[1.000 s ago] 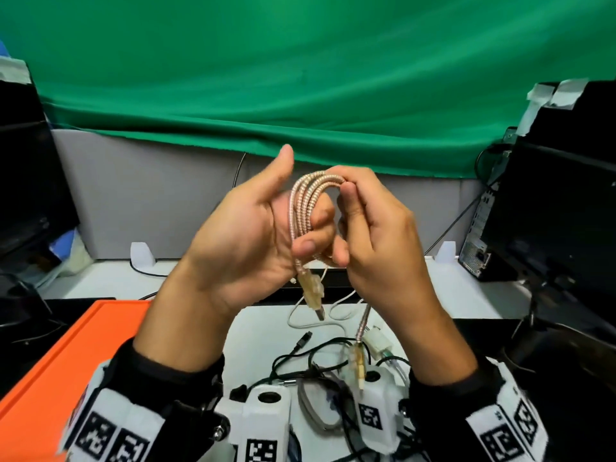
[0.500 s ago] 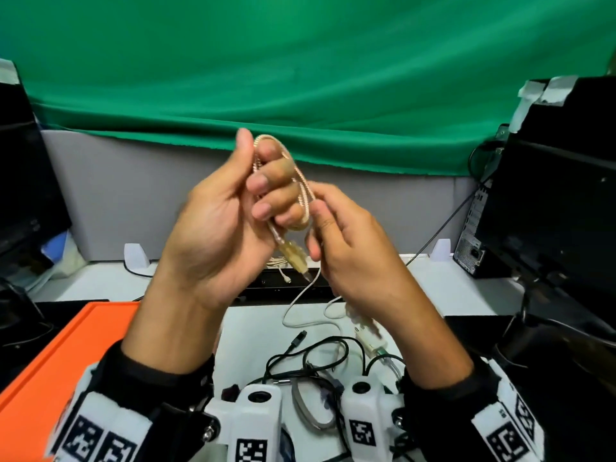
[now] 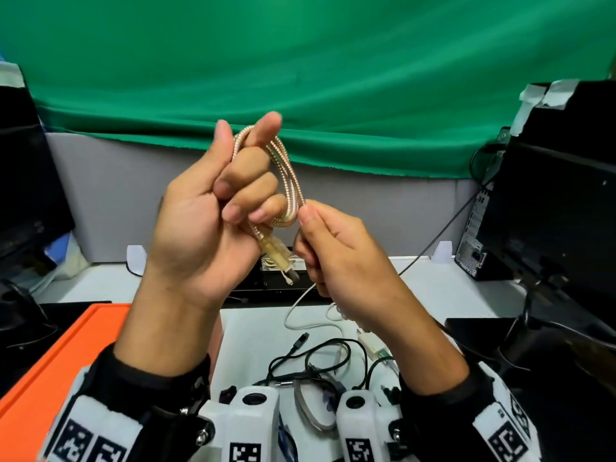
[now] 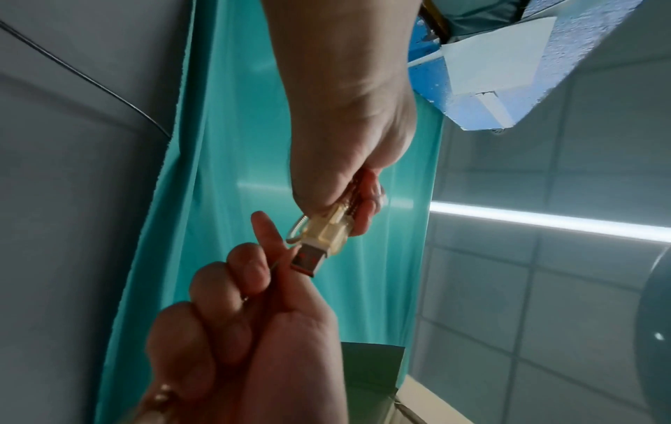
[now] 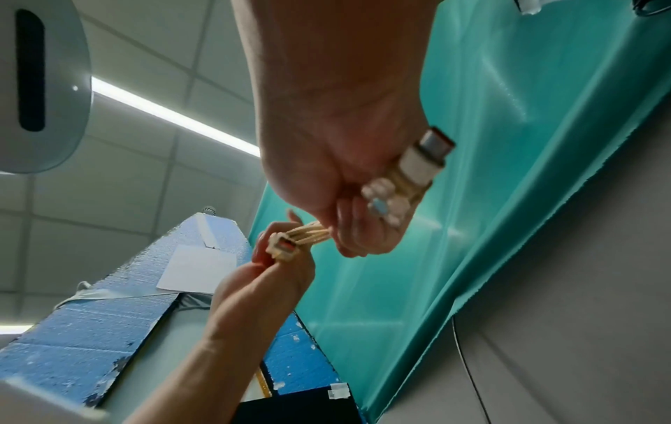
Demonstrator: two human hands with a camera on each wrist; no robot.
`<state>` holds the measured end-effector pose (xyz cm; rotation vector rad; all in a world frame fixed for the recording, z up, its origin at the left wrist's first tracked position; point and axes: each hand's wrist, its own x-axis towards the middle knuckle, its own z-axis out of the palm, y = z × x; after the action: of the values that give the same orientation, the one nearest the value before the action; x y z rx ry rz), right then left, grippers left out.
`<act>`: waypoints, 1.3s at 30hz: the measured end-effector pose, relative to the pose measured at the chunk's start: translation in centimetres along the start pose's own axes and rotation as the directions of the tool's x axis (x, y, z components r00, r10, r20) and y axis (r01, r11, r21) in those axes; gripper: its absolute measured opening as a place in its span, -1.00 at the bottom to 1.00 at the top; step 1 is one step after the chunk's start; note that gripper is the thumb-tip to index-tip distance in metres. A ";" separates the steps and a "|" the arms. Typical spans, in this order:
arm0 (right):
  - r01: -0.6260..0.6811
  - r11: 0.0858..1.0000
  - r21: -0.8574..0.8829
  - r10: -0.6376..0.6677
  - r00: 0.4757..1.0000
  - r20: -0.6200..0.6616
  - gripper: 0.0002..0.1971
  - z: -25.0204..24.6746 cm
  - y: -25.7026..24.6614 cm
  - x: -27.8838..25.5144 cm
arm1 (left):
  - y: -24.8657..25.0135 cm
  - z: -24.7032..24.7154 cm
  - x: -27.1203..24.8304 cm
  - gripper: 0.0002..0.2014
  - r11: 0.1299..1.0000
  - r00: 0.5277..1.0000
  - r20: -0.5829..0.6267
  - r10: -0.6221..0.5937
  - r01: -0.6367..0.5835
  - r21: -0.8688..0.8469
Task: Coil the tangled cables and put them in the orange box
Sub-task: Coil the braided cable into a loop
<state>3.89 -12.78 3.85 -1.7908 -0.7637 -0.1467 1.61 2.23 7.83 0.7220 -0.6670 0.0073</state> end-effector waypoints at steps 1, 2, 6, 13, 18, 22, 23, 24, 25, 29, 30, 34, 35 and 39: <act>0.020 0.996 -0.084 -0.019 1.000 0.014 -0.63 0.1 0.0 0.0 | -0.2 0.3 0.0 -0.54 0.992 0.996 -0.067 0.058 -0.050 0.113; 0.037 0.984 -0.173 -0.028 0.998 0.050 -0.66 0.3 -0.1 -0.1 | -0.5 0.6 0.1 -0.55 0.954 0.982 -0.126 0.142 -0.101 0.284; 0.100 0.897 -0.431 -0.033 0.986 0.161 -0.72 -0.2 -0.7 -0.7 | -2.0 0.4 0.2 -0.79 0.467 0.896 -0.051 0.441 -0.181 0.865; 0.220 0.728 -0.649 -0.253 0.966 0.044 -0.80 -2.8 -1.2 -0.8 | -2.6 -1.1 0.1 -0.54 -0.231 0.991 -0.119 0.057 0.130 0.964; 0.421 0.665 -0.617 -0.513 0.858 0.033 -0.72 -2.0 -0.6 -0.3 | -1.2 -0.4 -0.4 -0.38 0.315 0.919 -0.334 -0.211 0.387 0.867; 0.443 0.768 -0.462 -0.512 0.859 -0.026 -0.70 -0.2 -1.1 -0.7 | 0.2 -0.6 -1.0 -0.29 0.495 0.897 -0.275 -0.346 0.423 0.759; 0.427 0.784 -0.451 -0.497 0.867 -0.041 -0.70 0.1 -1.1 -0.8 | 0.4 -0.6 -1.0 -0.28 0.505 0.895 -0.260 -0.361 0.423 0.753; 0.408 0.793 -0.452 -0.480 0.876 -0.052 -0.71 0.3 -1.1 -0.7 | 0.4 -0.6 -1.1 -0.26 0.507 0.895 -0.252 -0.368 0.421 0.752; 0.383 0.804 -0.454 -0.457 0.887 -0.061 -0.72 0.3 -1.1 -0.7 | 0.3 -0.5 -1.0 -0.27 0.511 0.896 -0.254 -0.365 0.421 0.749; 0.283 0.863 -0.419 -0.385 0.904 -0.183 -0.75 -0.2 -0.3 -0.4 | -0.8 -0.4 -0.3 -0.31 0.578 0.907 -0.327 -0.265 0.421 0.699; 0.259 0.879 -0.400 -0.372 0.897 -0.237 -0.75 -0.3 -0.1 -0.2 | -1.0 -0.6 -0.2 -0.35 0.609 0.908 -0.332 -0.254 0.417 0.675; 0.197 0.943 -0.269 -0.305 0.838 -0.453 -0.73 -0.2 0.3 0.2 | -1.1 -0.6 0.0 -0.74 0.697 0.938 -0.274 -0.212 0.342 0.631; 0.193 0.956 -0.222 -0.280 0.827 -0.487 -0.74 -0.2 0.3 0.3 | -1.3 -0.5 0.0 -0.76 0.710 0.944 -0.278 -0.175 0.317 0.629; 0.157 0.973 0.172 -0.065 0.892 -0.448 -0.81 -0.6 -0.3 0.5 | -2.7 0.4 0.4 -0.92 0.688 0.950 -0.311 0.030 0.207 0.696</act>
<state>4.23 -13.05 4.52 -1.4429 -0.5305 -0.5163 2.28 -0.13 6.66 1.4967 -0.3085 0.3057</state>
